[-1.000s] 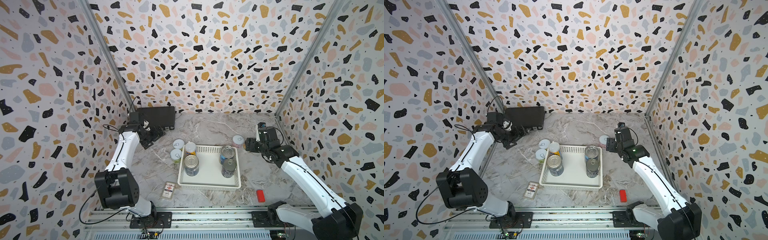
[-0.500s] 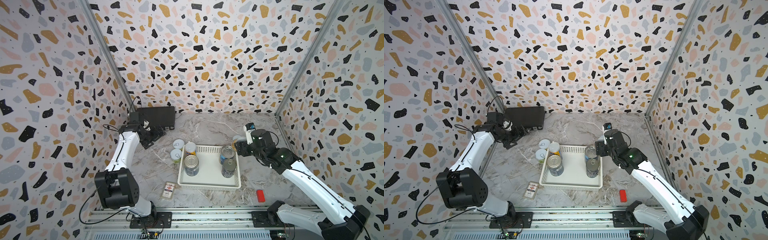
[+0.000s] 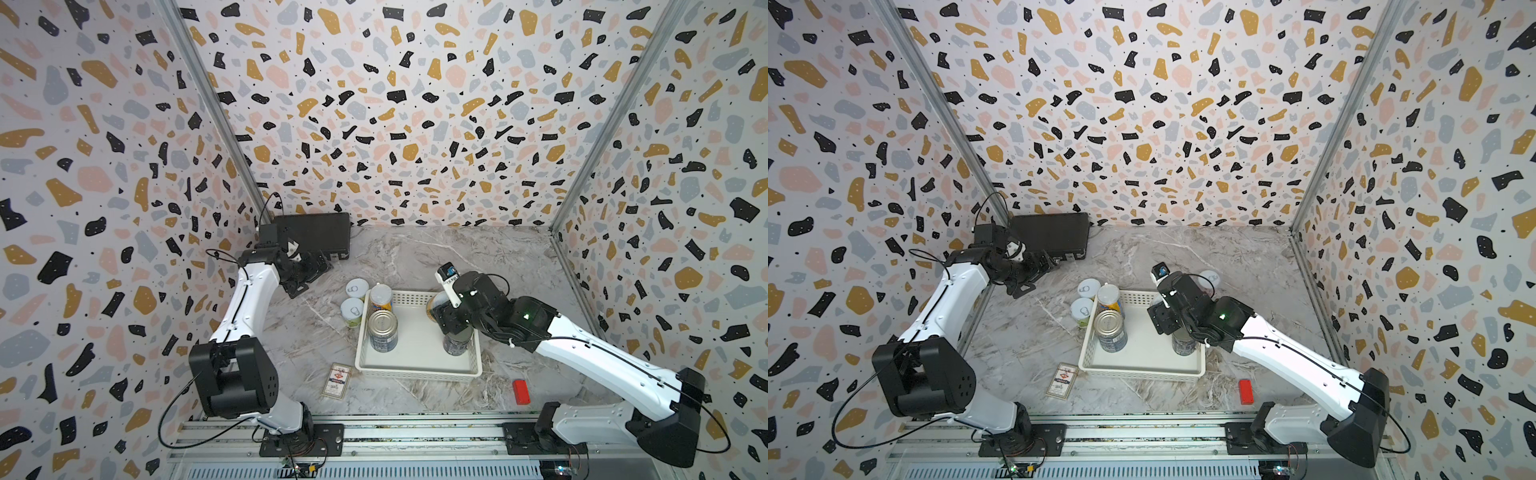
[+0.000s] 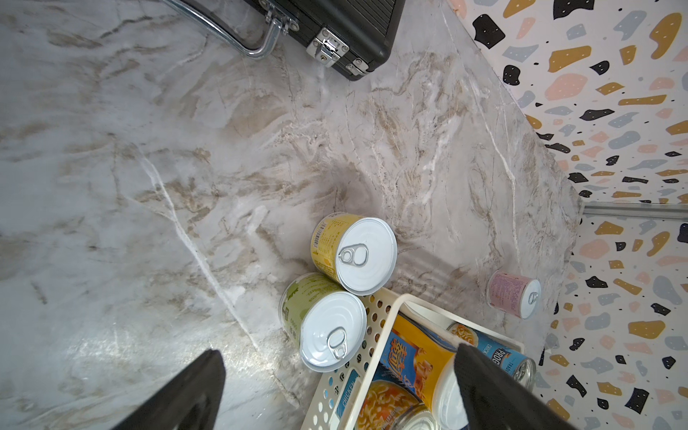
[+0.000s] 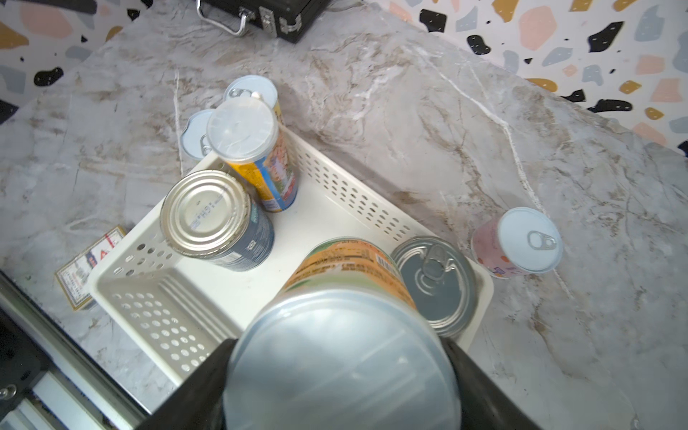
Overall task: Put the canned food in the basket
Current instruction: Pick up the canned food from the center of the board, then place the canned food in the basket.
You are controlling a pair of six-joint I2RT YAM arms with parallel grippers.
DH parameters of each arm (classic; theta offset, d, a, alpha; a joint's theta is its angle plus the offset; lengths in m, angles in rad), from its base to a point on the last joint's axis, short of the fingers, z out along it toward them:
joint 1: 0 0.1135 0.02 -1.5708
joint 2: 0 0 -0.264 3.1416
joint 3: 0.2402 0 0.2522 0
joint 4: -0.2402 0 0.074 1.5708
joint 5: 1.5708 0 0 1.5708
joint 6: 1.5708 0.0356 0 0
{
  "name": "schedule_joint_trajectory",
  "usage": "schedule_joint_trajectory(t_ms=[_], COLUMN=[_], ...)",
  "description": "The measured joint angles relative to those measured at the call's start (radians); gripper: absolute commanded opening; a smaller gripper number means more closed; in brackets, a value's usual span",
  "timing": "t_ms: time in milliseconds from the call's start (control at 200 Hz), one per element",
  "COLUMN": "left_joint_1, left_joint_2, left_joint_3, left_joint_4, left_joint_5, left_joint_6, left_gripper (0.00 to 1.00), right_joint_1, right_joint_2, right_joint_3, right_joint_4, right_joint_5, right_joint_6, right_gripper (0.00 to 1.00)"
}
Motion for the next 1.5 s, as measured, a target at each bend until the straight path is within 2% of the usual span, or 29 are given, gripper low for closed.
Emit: schedule_joint_trajectory(t_ms=[415, 831, 1211, 1502], left_joint_1=[0.0, 0.0, 0.0, 0.0], left_joint_2=[0.0, 0.005, 0.005, 0.005], left_joint_3=[0.0, 0.013, 0.013, 0.013], left_joint_4=[0.0, 0.0, 0.0, 0.0], left_joint_5=[0.002, 0.002, 0.002, 0.002], left_joint_6=[0.0, 0.0, 0.0, 0.0], left_gripper=[1.0, 1.0, 1.0, 1.0], right_joint_1=[0.037, 0.072, 0.076, 0.076], right_joint_2=[0.079, -0.003, -0.061, -0.029], right_joint_3=[-0.02, -0.288, -0.364, -0.382], right_joint_4=[-0.002, 0.015, 0.002, -0.029], right_joint_5=[-0.013, -0.09, -0.067, -0.021], right_joint_6=[0.032, 0.083, 0.123, 0.163], right_gripper=[0.25, 0.24, 0.28, 0.32])
